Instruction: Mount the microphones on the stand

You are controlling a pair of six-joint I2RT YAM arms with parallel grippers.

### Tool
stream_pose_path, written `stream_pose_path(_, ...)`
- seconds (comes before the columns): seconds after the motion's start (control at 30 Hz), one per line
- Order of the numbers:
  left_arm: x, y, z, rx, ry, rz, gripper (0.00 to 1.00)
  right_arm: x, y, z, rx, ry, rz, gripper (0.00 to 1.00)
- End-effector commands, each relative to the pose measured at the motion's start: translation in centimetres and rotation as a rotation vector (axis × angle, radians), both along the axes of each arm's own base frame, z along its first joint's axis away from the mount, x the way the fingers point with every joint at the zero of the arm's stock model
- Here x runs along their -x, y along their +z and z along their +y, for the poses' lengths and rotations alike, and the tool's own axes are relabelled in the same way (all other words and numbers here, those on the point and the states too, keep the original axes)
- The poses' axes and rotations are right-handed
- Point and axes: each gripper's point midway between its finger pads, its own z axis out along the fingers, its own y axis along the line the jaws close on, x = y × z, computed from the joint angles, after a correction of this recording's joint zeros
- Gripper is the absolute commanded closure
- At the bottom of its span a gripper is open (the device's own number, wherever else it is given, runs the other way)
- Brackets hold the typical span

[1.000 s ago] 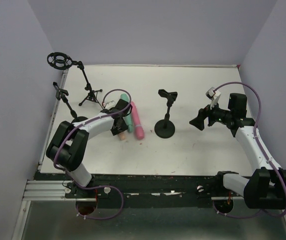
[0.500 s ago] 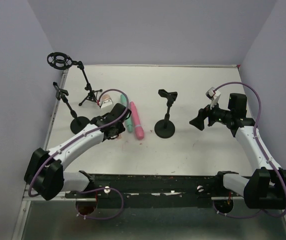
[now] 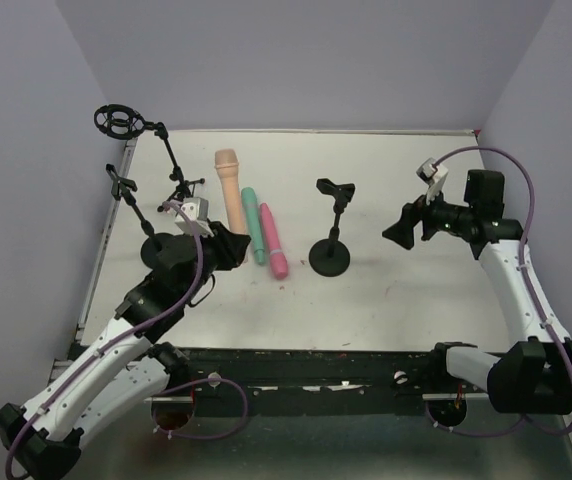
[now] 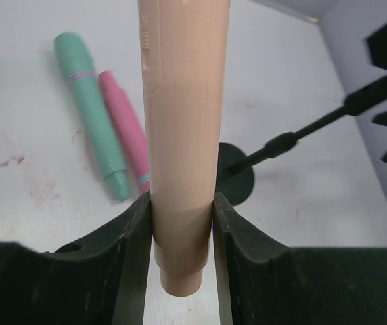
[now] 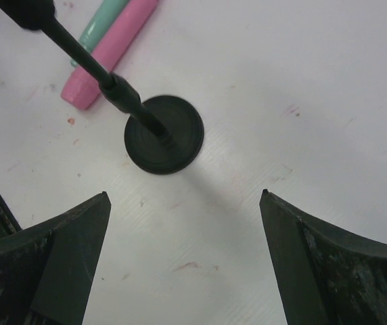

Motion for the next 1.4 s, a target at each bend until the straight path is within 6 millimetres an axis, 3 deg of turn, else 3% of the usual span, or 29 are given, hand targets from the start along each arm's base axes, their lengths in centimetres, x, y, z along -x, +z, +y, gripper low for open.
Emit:
stream_pose_path(0.0, 2.5, 9.3, -4.3, 0.101, -0.341, -0.41, 1.0, 0.6, 6.8, 0.5, -0.006, 0.072, -0.057, 0.0)
stream_pose_path(0.2, 6.9, 17.7, -7.7, 0.135, -0.598, -0.647, 1.0, 2.1, 14.1, 1.5, -0.044, 0.163, -0.067, 0.0)
stream_pose_path(0.37, 8.1, 23.1, -11.9, 0.206, -0.731, -0.7, 1.0, 4.5, 20.0, 4.3, -0.249, 0.314, -0.055, 0.0)
stream_pose_path(0.5, 6.9, 25.0, -15.9, 0.259, -0.754, -0.685, 1.0, 6.5, 24.2, 5.3, -0.345, 0.393, -0.1, 0.0)
stream_pose_path(0.6, 5.8, 25.2, -18.8, 0.293, -0.756, -0.65, 1.0, 8.4, 27.3, 5.9, -0.403, 0.456, -0.138, 0.0)
stream_pose_path(0.73, 5.2, 25.4, -21.9, 0.322, -0.775, -0.618, 1.0, 10.5, 29.8, 6.3, -0.465, 0.519, -0.122, 0.0)
stream_pose_path(0.87, 5.3, 25.1, -24.6, 0.338, -0.814, -0.588, 1.0, 10.5, 30.6, 6.2, -0.468, 0.524, -0.132, 0.0)
stream_pose_path(0.97, 5.7, 24.8, -26.1, 0.356, -0.832, -0.568, 1.0, 9.5, 30.1, 6.2, -0.473, 0.497, -0.12, 0.0)
stream_pose_path(1.13, 6.0, 24.9, -27.3, 0.376, -0.838, -0.557, 1.0, 8.2, 28.9, 6.1, -0.48, 0.459, -0.1, 0.0)
stream_pose_path(1.37, 5.7, 24.1, -28.5, 0.387, -0.833, -0.532, 1.0, 8.8, 28.2, 6.2, -0.514, 0.475, -0.043, 0.08)
